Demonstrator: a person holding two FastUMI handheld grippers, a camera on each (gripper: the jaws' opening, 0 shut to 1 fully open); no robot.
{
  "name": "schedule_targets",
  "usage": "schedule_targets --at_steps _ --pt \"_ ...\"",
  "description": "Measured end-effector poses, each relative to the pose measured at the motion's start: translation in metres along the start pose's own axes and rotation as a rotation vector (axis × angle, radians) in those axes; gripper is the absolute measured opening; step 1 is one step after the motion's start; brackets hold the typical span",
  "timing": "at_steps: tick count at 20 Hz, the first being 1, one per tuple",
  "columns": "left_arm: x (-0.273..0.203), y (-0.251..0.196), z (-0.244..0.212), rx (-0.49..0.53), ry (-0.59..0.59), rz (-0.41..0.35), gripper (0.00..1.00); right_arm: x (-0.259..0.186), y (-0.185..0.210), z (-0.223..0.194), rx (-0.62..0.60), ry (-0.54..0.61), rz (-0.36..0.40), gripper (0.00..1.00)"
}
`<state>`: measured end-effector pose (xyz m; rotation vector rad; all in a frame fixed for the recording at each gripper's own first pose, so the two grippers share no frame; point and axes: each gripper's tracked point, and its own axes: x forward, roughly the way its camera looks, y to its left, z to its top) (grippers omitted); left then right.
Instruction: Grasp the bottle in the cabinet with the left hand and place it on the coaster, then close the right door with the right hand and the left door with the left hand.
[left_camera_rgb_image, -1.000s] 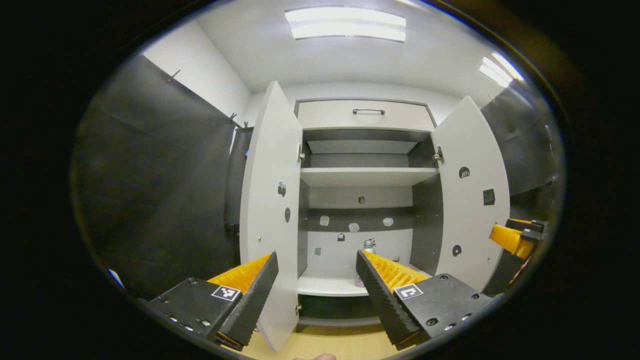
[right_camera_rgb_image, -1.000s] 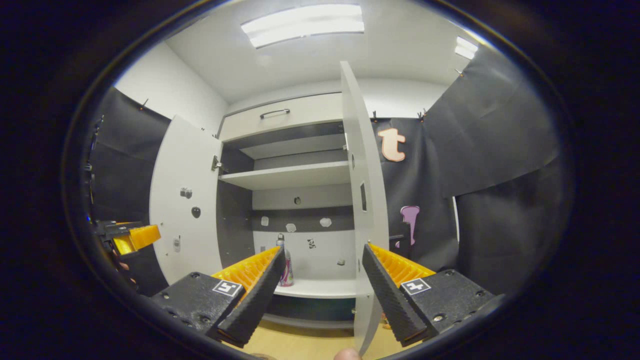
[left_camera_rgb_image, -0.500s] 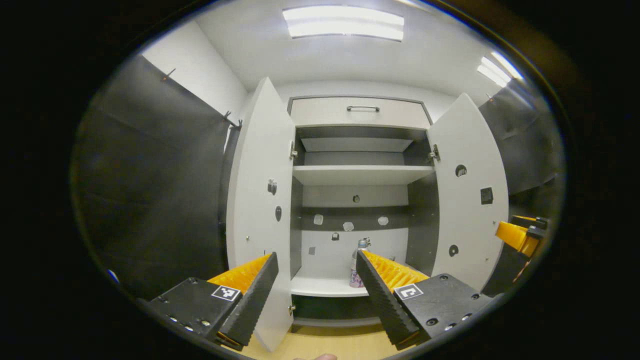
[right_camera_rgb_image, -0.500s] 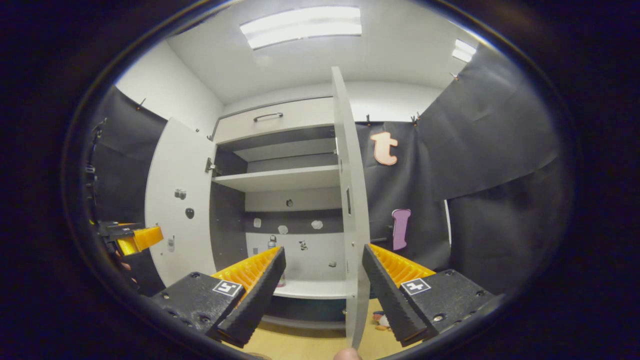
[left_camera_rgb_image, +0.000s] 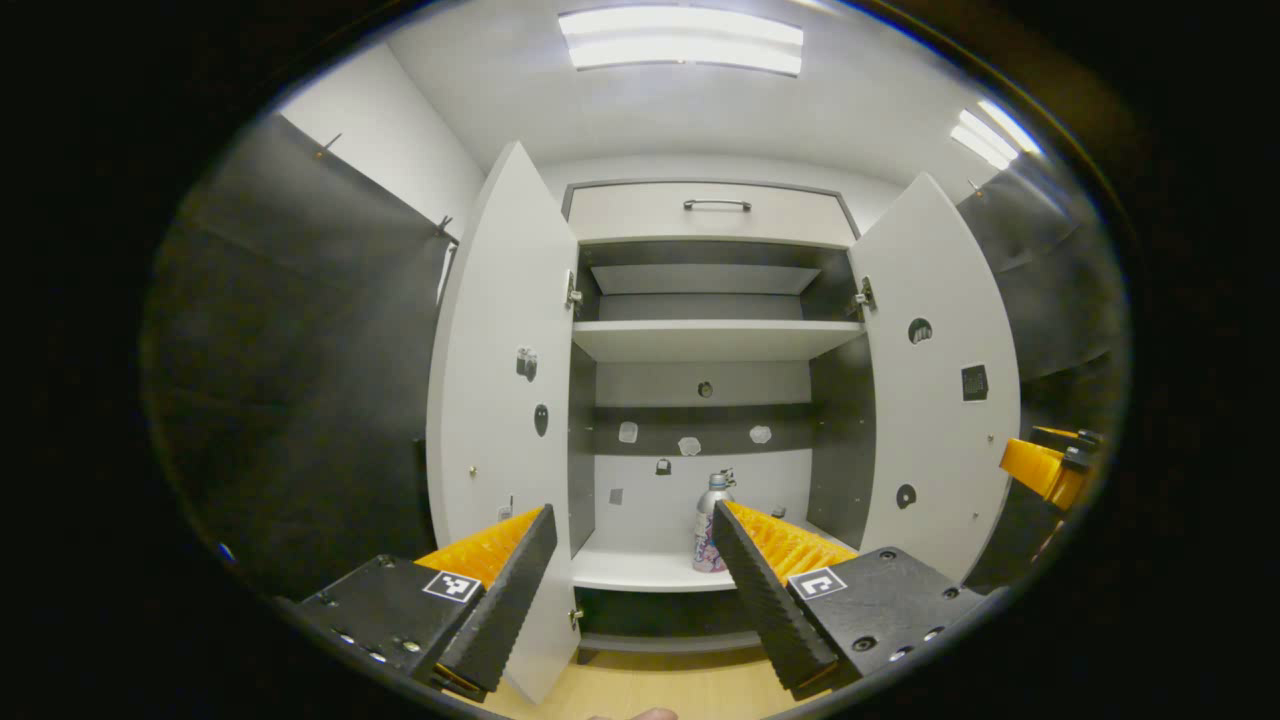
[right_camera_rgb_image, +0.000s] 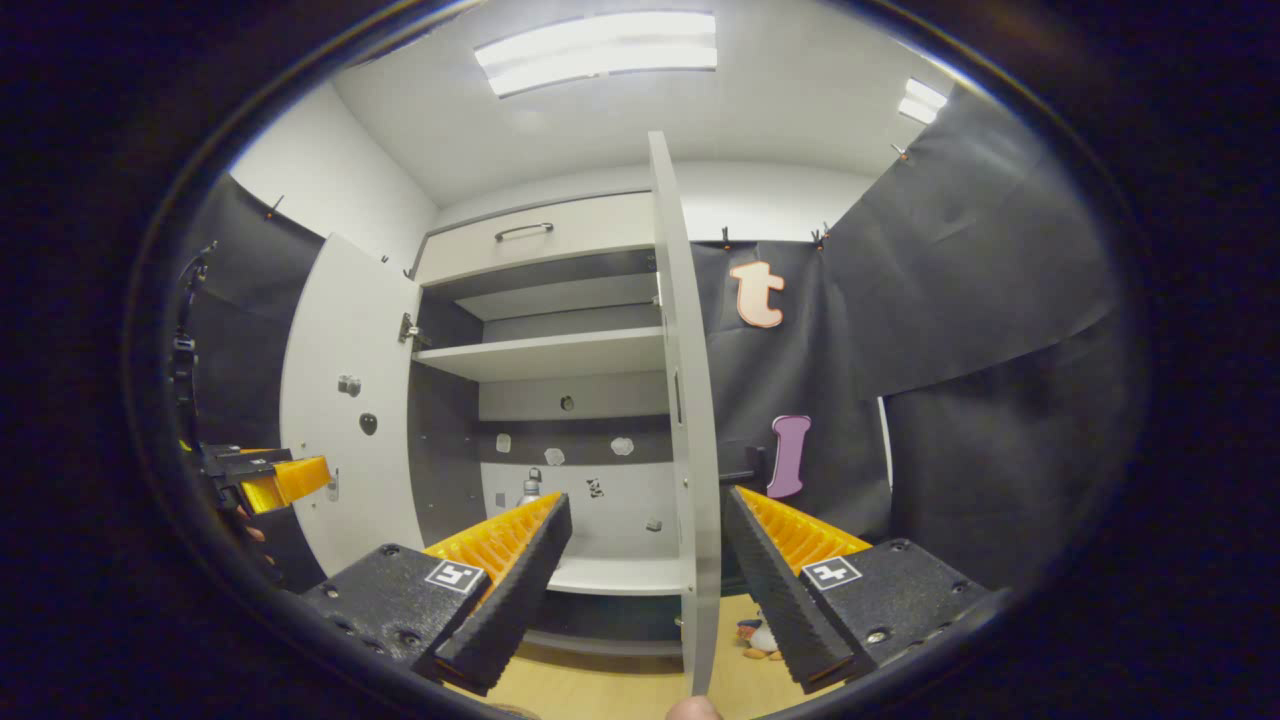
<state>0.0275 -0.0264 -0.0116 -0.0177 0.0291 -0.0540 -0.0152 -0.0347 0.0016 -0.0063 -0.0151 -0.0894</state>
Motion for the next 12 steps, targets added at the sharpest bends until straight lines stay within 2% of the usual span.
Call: schedule_targets --at_steps 5,6,7,8,10,12 --pt "0.02 -0.016 -0.011 -0.01 0.017 -0.029 1.0 -0.002 -0.013 -0.001 0.002 0.0 -0.042 1.0" --pt "0.026 -0.02 -0.013 -0.013 0.016 -0.039 0.96 -0.002 -0.016 -0.001 0.002 0.0 -0.052 1.0" --pt "0.032 -0.024 -0.015 -0.014 0.014 -0.052 0.96 -0.003 -0.02 -0.003 -0.001 0.002 -0.068 1.0" --pt "0.039 -0.03 -0.018 -0.013 0.008 -0.066 1.0 -0.005 -0.025 -0.003 -0.006 0.003 -0.084 1.0" --pt "0.053 -0.036 -0.026 -0.011 0.018 -0.083 0.96 -0.009 -0.036 -0.003 -0.018 0.006 -0.119 1.0" --pt "0.067 -0.043 -0.033 -0.005 0.026 -0.099 1.0 -0.015 -0.048 -0.004 -0.027 0.011 -0.162 1.0"
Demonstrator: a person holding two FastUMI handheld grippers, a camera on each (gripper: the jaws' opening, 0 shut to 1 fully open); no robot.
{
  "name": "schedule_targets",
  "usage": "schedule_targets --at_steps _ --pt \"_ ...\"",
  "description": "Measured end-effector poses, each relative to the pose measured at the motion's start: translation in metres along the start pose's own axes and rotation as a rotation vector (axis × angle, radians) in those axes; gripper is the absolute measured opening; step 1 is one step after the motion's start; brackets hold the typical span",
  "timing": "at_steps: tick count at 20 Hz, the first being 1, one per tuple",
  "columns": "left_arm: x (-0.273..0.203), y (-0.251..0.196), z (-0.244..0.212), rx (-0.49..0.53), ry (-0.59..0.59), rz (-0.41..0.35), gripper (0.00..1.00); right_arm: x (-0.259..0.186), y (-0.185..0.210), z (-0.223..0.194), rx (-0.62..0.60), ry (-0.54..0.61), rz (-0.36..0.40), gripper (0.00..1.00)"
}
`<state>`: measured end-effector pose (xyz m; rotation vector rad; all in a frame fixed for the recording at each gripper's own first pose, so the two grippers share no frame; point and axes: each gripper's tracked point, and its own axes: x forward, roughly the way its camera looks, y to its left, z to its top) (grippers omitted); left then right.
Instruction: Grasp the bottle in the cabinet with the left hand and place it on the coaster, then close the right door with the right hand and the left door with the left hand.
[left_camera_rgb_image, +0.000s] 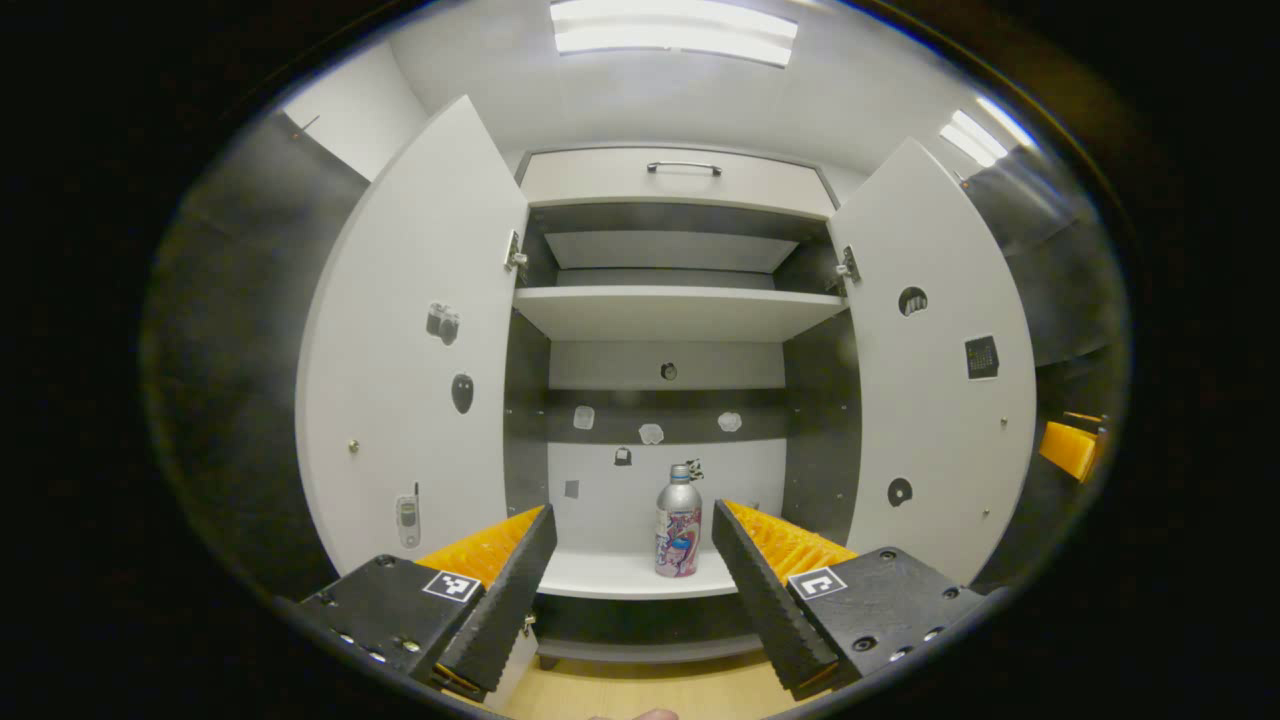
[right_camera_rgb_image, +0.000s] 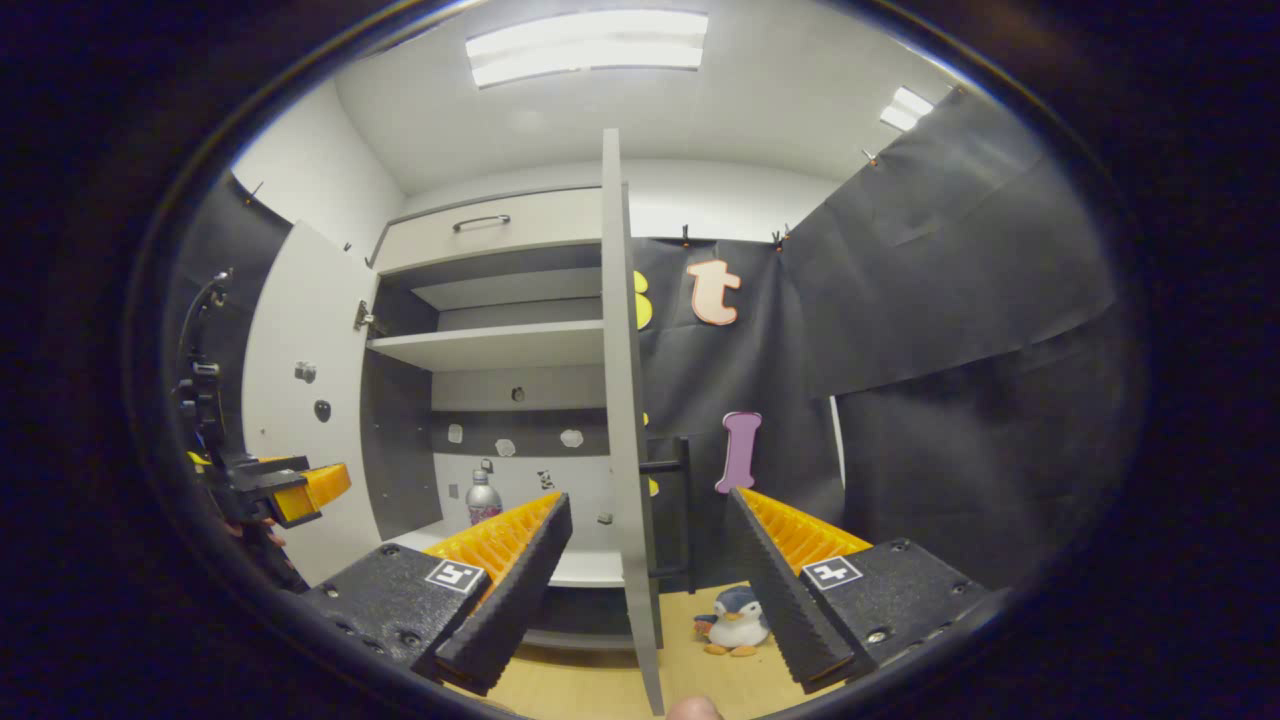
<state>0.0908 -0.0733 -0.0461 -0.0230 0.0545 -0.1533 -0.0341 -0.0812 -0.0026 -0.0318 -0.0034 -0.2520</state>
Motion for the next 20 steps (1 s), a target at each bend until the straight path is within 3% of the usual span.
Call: schedule_targets --at_steps 1,2,5,6,8,9,11,12,20 --pt "0.009 -0.003 -0.003 -0.002 0.0 -0.013 0.96 -0.002 -0.006 -0.001 -0.002 0.003 -0.021 1.0" --pt "0.018 -0.008 -0.007 -0.013 0.0 -0.034 1.0 -0.004 -0.011 -0.001 -0.002 0.002 -0.042 1.0" --pt "0.045 -0.022 -0.019 -0.046 0.02 -0.077 0.96 -0.011 -0.033 0.0 -0.014 -0.002 -0.118 1.0" --pt "0.055 -0.025 -0.023 -0.05 0.028 -0.087 1.0 -0.014 -0.04 0.002 -0.015 -0.007 -0.138 1.0" --pt "0.076 -0.032 -0.032 -0.051 0.044 -0.102 0.96 -0.021 -0.054 0.004 -0.017 -0.015 -0.19 1.0" --pt "0.086 -0.037 -0.036 -0.05 0.051 -0.113 1.0 -0.024 -0.06 0.003 -0.021 -0.014 -0.218 0.99" --pt "0.105 -0.041 -0.045 -0.035 0.067 -0.12 0.96 -0.033 -0.072 0.004 -0.023 -0.016 -0.268 1.0" --pt "0.115 -0.042 -0.051 -0.026 0.07 -0.117 1.0 -0.037 -0.077 0.004 -0.024 -0.017 -0.293 1.0" --pt "0.187 -0.048 -0.107 -0.033 0.194 -0.119 0.96 -0.063 -0.105 0.009 -0.05 -0.033 -0.438 1.0"
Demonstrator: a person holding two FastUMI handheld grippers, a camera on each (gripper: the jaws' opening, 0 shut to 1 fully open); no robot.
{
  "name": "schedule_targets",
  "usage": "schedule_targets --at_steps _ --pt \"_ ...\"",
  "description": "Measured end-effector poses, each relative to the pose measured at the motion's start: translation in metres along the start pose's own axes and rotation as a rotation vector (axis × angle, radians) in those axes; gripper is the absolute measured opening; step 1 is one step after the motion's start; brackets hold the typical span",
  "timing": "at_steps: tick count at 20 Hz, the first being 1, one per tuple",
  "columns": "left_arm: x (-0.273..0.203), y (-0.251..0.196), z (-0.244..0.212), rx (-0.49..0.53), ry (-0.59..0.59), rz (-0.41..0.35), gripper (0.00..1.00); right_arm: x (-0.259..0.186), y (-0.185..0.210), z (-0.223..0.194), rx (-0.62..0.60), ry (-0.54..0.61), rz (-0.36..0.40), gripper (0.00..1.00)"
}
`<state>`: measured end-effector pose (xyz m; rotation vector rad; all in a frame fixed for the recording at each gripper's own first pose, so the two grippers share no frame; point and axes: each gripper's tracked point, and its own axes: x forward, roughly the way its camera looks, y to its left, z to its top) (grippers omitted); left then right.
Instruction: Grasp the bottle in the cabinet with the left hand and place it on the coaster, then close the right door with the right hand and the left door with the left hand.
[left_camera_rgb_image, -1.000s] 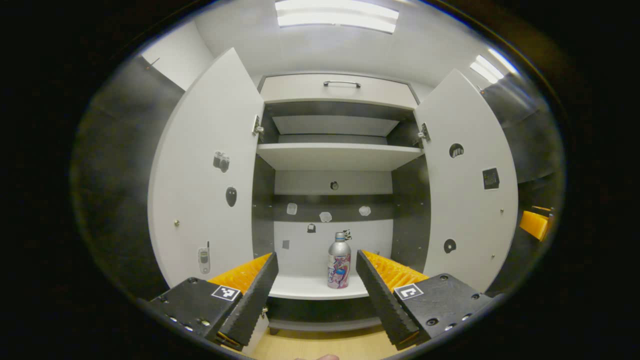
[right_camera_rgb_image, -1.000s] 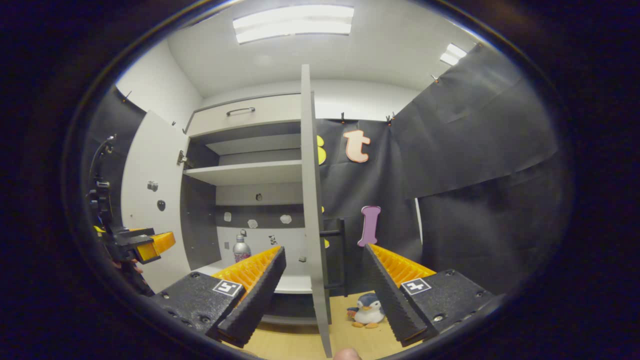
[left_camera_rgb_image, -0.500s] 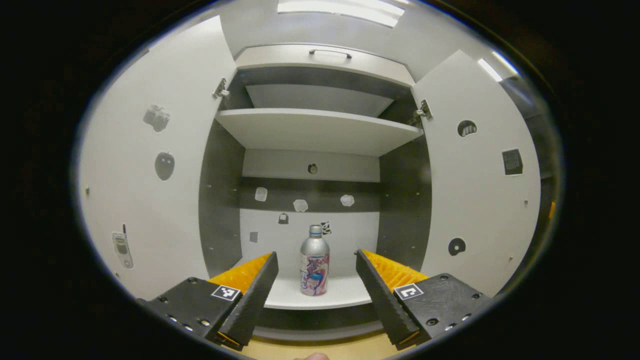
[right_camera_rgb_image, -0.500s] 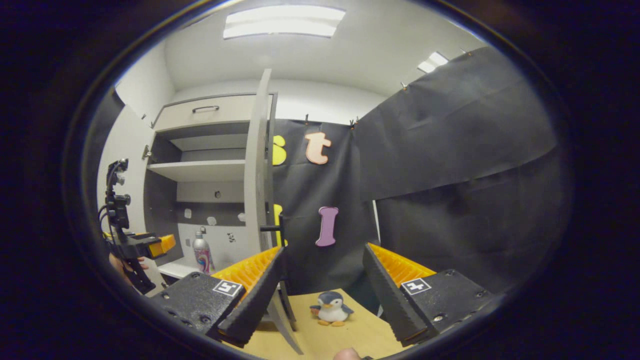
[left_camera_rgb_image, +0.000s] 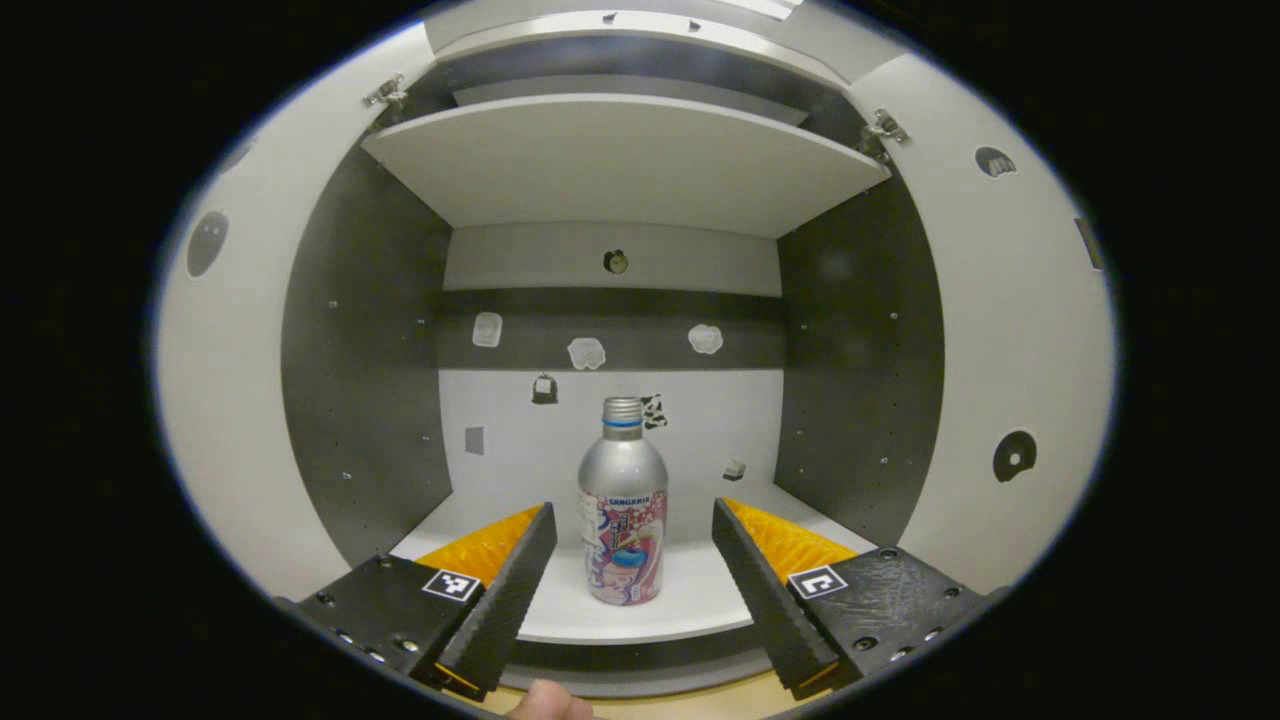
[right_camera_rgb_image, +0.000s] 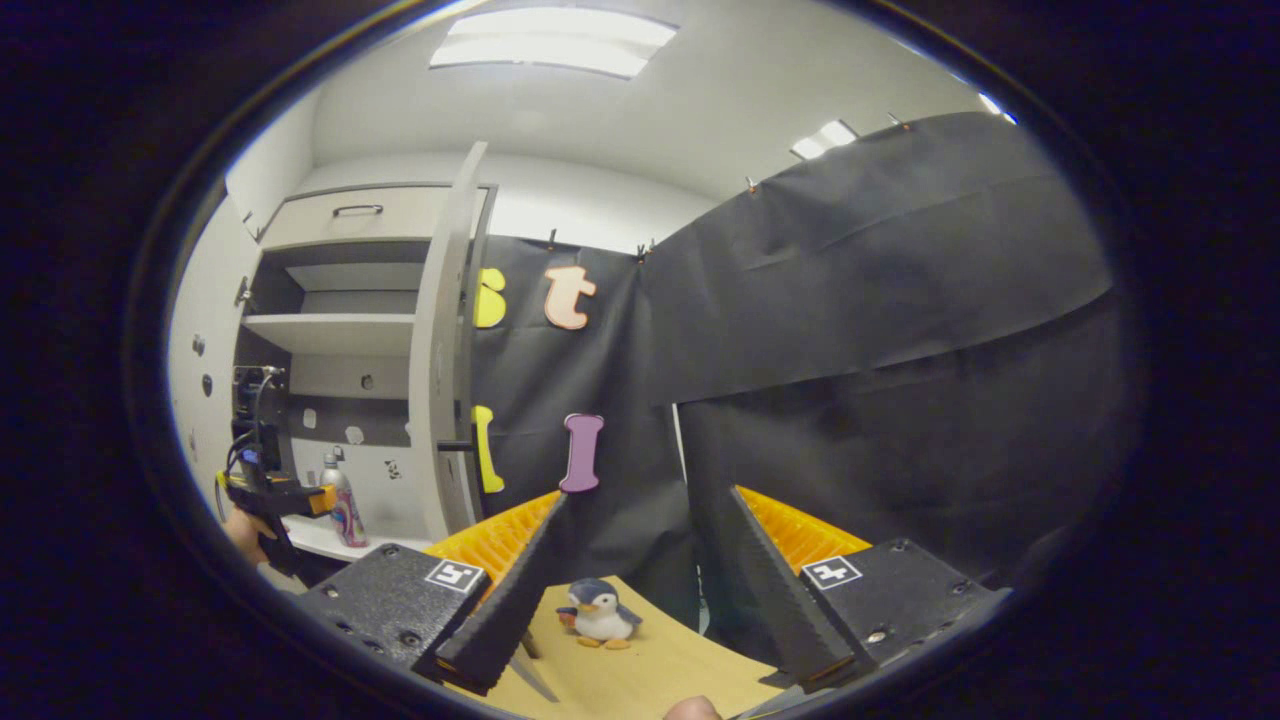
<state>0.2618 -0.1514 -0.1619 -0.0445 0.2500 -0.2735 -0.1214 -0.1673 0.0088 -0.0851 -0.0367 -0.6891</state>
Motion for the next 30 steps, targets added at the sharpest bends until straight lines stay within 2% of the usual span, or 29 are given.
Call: schedule_targets --at_steps 5,6,8,9,11,14,15,17,18,20,21,23,29,30 --pt "0.039 0.006 -0.009 0.029 0.023 0.03 0.96 -0.006 -0.01 -0.001 -0.012 0.003 -0.042 1.0" --pt "0.047 0.008 -0.011 0.038 0.029 0.036 1.0 -0.005 -0.012 0.0 -0.015 -0.001 -0.05 0.99" --pt "0.062 0.013 -0.013 0.059 0.023 0.05 0.96 -0.007 -0.015 0.001 -0.016 -0.005 -0.059 0.99" --pt "0.07 0.019 -0.009 0.069 -0.007 0.069 1.0 -0.008 -0.015 0.0 -0.016 -0.006 -0.061 0.99" --pt "0.081 0.017 -0.002 0.078 -0.04 0.058 0.96 -0.008 -0.015 0.0 -0.024 -0.009 -0.063 0.99" --pt "0.094 0.014 -0.009 0.098 -0.009 0.035 0.99 -0.008 -0.013 0.002 -0.037 -0.011 -0.059 0.99" --pt "0.098 0.013 -0.013 0.098 0.0 0.031 0.97 -0.008 -0.013 0.001 -0.037 -0.012 -0.057 1.0" --pt "0.098 0.015 -0.013 0.096 -0.002 0.045 0.96 -0.007 -0.011 0.001 -0.037 -0.012 -0.05 1.0" --pt "0.095 0.014 -0.013 0.093 0.006 0.044 0.82 -0.007 -0.011 0.001 -0.039 -0.011 -0.048 1.0" --pt "0.094 0.017 -0.014 0.082 0.022 0.061 0.78 -0.008 -0.01 0.0 -0.042 -0.007 -0.042 1.0" --pt "0.091 0.019 -0.014 0.074 0.031 0.074 0.81 -0.008 -0.012 -0.001 -0.043 -0.005 -0.039 1.0" --pt "0.085 0.019 -0.011 0.061 0.029 0.075 0.75 -0.009 -0.012 -0.002 -0.044 -0.003 -0.035 1.0" --pt "0.044 0.018 0.003 0.049 -0.011 0.084 0.75 -0.002 -0.007 -0.009 -0.036 0.013 0.027 1.0" --pt "0.039 0.019 0.002 0.044 -0.016 0.088 0.72 0.0 -0.004 -0.01 -0.033 0.018 0.038 1.0"
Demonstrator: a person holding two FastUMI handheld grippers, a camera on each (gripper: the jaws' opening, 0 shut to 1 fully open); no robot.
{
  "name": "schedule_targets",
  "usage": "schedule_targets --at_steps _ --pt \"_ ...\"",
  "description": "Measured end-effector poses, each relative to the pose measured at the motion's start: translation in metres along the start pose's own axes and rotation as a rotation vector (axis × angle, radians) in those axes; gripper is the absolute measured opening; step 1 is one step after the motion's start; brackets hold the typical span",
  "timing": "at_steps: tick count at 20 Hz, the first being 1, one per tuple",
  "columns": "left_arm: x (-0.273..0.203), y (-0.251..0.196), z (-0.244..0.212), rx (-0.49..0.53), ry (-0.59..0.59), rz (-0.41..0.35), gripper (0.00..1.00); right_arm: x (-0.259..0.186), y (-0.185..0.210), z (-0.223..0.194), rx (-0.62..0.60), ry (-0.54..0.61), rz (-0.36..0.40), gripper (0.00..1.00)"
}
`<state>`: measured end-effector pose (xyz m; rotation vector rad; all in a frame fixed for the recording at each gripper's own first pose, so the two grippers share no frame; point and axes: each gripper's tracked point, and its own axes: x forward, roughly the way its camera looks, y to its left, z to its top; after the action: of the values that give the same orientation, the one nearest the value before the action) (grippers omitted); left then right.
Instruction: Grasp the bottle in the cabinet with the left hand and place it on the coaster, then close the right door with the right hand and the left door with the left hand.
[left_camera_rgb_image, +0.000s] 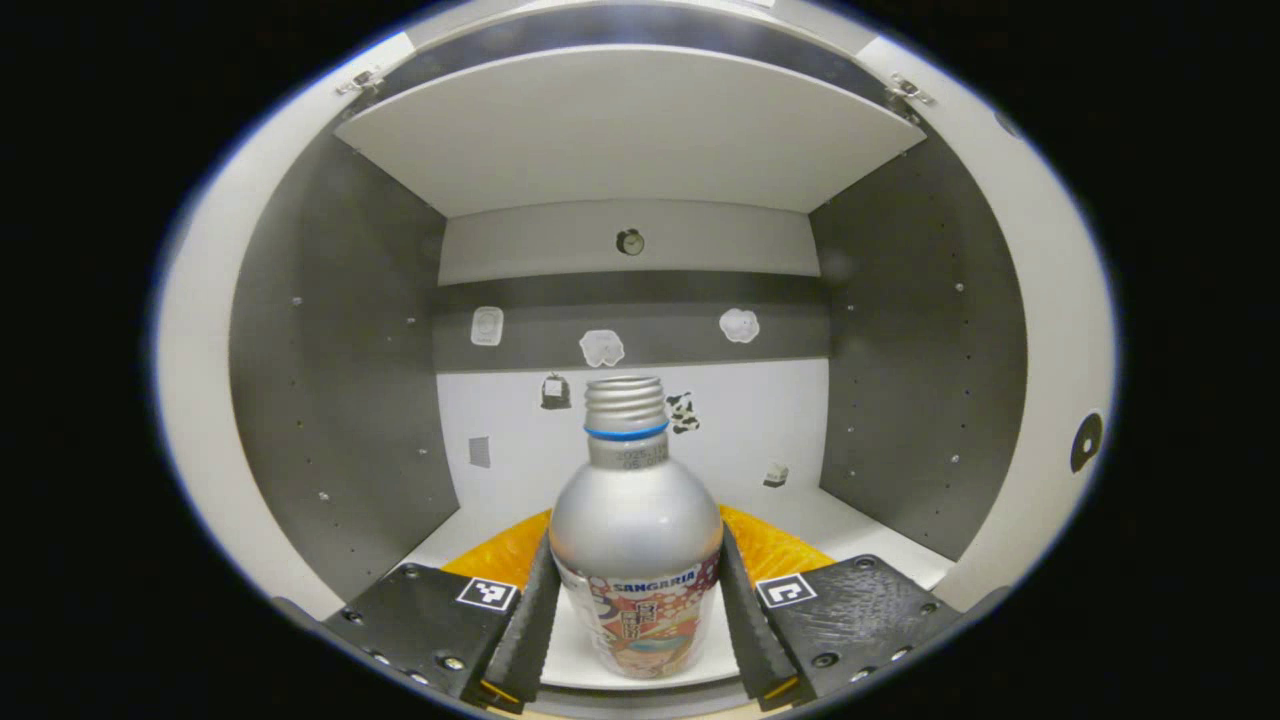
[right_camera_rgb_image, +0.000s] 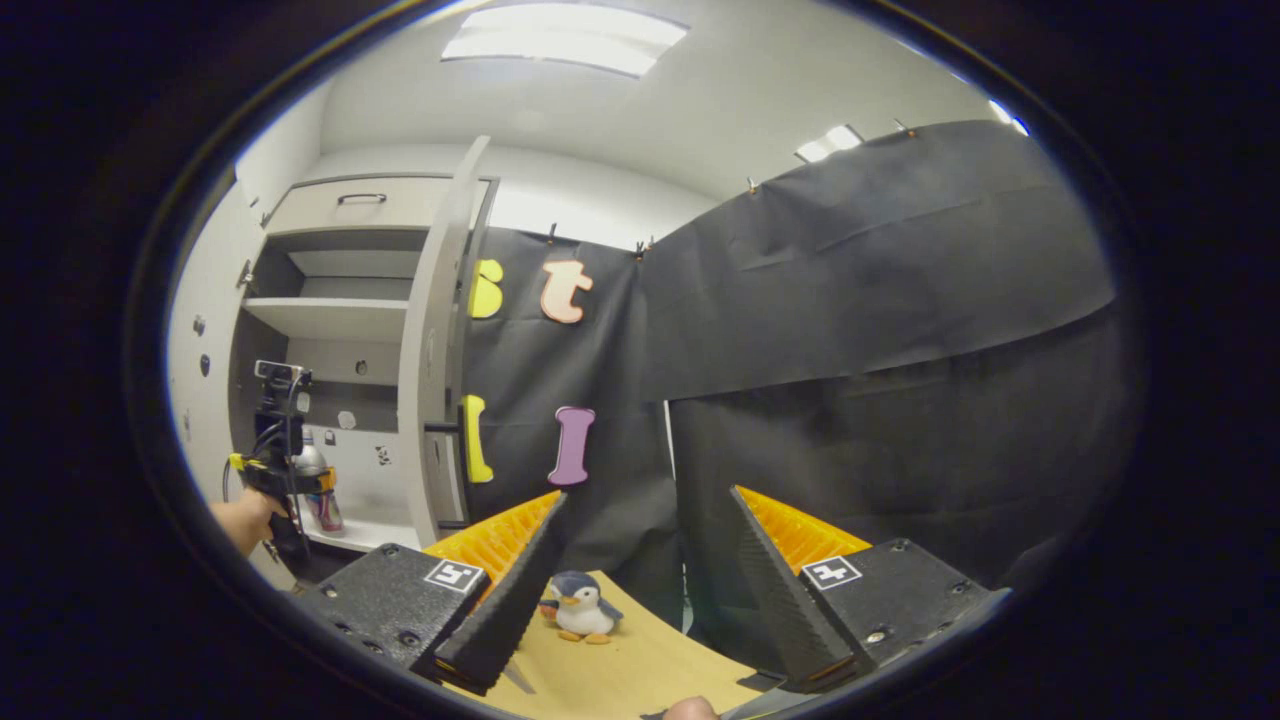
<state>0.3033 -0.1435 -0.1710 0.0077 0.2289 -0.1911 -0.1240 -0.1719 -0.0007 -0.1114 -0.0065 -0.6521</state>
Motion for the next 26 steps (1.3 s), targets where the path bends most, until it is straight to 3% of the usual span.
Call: schedule_targets --at_steps 1,13,14,15,17,26 --pt "-0.007 0.002 0.001 -0.004 -0.004 0.005 0.75 0.002 0.002 -0.002 0.002 0.006 0.013 1.0" --pt "-0.104 0.007 -0.019 0.017 -0.048 0.037 0.72 0.021 0.038 -0.018 0.008 0.043 0.17 1.0" --pt "-0.111 0.005 -0.024 0.027 -0.046 0.033 0.68 0.021 0.044 -0.02 0.003 0.048 0.189 1.0" --pt "-0.119 0.005 -0.028 0.038 -0.05 0.038 0.75 0.021 0.049 -0.021 -0.003 0.05 0.206 0.99" --pt "-0.132 0.004 -0.035 0.048 -0.056 0.048 0.75 0.021 0.057 -0.023 -0.009 0.05 0.237 0.99" --pt "-0.189 0.002 -0.09 0.046 0.01 0.099 0.72 0.017 0.078 -0.04 -0.005 0.093 0.313 0.99"
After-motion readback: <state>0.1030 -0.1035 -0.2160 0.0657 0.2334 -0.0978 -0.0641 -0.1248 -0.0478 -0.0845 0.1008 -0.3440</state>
